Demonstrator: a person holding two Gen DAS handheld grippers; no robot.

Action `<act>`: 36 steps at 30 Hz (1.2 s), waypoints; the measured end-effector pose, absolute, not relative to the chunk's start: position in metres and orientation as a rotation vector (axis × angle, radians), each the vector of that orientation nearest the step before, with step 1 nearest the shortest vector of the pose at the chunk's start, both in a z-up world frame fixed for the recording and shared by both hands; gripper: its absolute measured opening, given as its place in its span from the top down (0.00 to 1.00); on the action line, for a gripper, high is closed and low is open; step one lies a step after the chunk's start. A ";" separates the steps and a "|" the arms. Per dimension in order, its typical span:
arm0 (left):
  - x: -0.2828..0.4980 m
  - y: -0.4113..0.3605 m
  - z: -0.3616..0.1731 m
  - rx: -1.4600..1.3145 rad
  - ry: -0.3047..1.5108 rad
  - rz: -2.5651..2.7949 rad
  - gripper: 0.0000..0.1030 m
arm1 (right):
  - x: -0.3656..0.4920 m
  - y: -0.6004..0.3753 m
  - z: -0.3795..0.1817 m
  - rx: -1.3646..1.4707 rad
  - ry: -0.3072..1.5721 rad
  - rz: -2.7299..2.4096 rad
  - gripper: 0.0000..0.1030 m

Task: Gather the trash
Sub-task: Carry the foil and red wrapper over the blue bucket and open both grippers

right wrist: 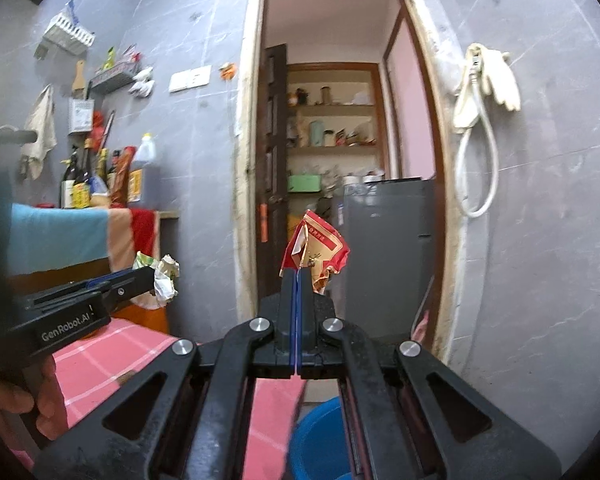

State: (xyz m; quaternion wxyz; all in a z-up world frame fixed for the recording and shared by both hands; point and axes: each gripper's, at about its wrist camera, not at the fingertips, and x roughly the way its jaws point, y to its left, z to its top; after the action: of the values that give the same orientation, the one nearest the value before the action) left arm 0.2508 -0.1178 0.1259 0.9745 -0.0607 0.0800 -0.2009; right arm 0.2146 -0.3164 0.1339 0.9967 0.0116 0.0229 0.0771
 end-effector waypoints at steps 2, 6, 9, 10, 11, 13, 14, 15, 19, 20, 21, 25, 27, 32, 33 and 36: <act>0.254 -0.130 0.126 -0.120 0.161 -0.422 0.85 | 0.213 -0.327 0.135 0.026 0.042 0.131 0.75; 0.264 -0.156 0.121 -0.114 0.181 -0.455 0.85 | 0.213 -0.352 0.130 0.043 0.057 0.090 0.75; 0.273 -0.174 0.115 -0.111 0.217 -0.478 0.85 | 0.219 -0.367 0.123 0.057 0.090 0.072 0.75; 0.277 -0.181 0.113 -0.109 0.237 -0.487 0.85 | 0.221 -0.371 0.121 0.065 0.103 0.070 0.75; 0.282 -0.186 0.110 -0.108 0.257 -0.493 0.85 | 0.223 -0.375 0.118 0.072 0.119 0.068 0.75; 0.290 -0.195 0.105 -0.105 0.303 -0.501 0.85 | 0.228 -0.384 0.112 0.085 0.153 0.068 0.75; 0.295 -0.199 0.102 -0.105 0.325 -0.505 0.85 | 0.230 -0.386 0.109 0.090 0.167 0.069 0.75; 0.301 -0.205 0.098 -0.102 0.357 -0.515 0.85 | 0.233 -0.391 0.104 0.101 0.193 0.071 0.75; 0.320 -0.220 0.086 -0.106 0.468 -0.539 0.85 | 0.247 -0.403 0.090 0.134 0.279 0.088 0.75; 0.325 -0.223 0.082 -0.111 0.497 -0.542 0.85 | 0.251 -0.404 0.087 0.141 0.310 0.100 0.75; 0.330 -0.225 0.077 -0.117 0.531 -0.551 0.85 | 0.255 -0.407 0.082 0.153 0.342 0.102 0.75; 0.345 -0.232 0.062 -0.138 0.626 -0.560 0.83 | 0.270 -0.410 0.066 0.178 0.437 0.128 0.74; 0.352 -0.235 0.055 -0.131 0.669 -0.553 0.79 | 0.275 -0.412 0.060 0.184 0.465 0.133 0.73; 0.355 -0.231 0.045 -0.141 0.703 -0.537 0.65 | 0.280 -0.414 0.055 0.193 0.494 0.121 0.72; 0.356 -0.229 0.044 -0.143 0.705 -0.531 0.64 | 0.278 -0.416 0.055 0.201 0.492 0.120 0.72; 0.354 -0.220 0.046 -0.157 0.692 -0.512 0.59 | 0.275 -0.420 0.057 0.223 0.477 0.114 0.70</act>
State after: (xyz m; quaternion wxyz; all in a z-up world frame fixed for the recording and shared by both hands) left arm 0.3543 -0.2203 0.0455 0.9057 -0.0763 0.3353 -0.2479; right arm 0.2754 -0.4204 0.0569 0.9639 0.1104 0.2357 0.0565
